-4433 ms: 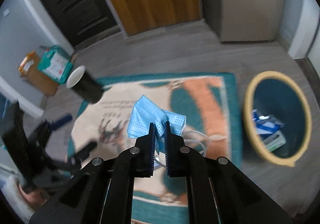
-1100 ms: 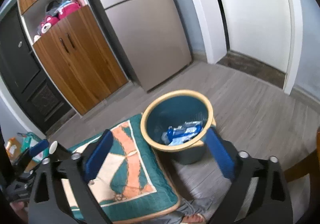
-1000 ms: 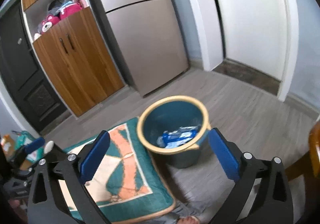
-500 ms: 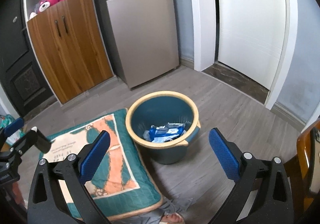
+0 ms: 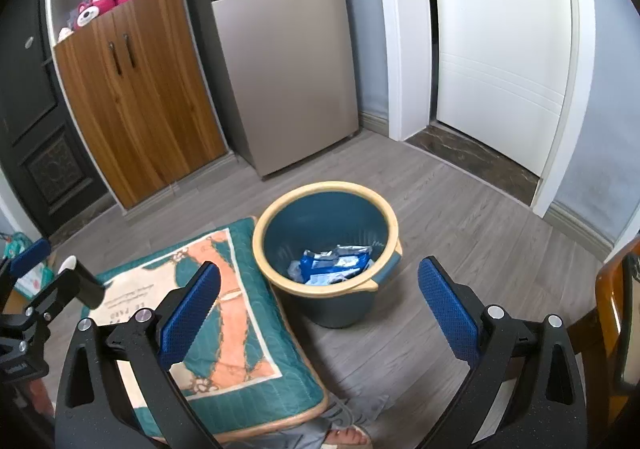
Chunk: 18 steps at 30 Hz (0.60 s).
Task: Collect trash
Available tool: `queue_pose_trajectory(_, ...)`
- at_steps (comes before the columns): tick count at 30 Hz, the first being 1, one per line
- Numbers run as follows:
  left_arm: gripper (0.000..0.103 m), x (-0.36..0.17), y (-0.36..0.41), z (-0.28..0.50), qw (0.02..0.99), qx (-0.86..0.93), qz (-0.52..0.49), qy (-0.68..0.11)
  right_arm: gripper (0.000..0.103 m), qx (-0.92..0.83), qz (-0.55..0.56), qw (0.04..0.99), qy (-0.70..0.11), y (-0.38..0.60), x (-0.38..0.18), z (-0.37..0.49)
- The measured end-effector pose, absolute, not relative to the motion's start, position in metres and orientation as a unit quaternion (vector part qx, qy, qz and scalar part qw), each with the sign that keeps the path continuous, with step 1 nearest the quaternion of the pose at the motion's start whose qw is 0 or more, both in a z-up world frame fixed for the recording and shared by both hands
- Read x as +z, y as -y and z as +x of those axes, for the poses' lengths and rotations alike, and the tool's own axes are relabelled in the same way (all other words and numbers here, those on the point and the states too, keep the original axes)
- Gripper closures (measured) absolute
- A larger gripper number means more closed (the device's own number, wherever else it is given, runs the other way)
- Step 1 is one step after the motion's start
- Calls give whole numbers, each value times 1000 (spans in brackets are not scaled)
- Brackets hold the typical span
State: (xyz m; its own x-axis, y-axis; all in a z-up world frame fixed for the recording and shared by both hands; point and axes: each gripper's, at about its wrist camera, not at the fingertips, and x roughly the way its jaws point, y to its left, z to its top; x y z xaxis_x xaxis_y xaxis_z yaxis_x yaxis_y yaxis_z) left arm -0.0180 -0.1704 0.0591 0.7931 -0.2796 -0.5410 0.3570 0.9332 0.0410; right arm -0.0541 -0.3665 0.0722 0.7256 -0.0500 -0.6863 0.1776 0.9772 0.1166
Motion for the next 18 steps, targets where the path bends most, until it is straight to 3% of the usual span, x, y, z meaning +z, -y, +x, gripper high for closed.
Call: queue_pose_trajectory(18, 6, 60, 167, -18, 943, -175, 60, -276, 5, -62, 87, 925, -365, 365, 72, -55)
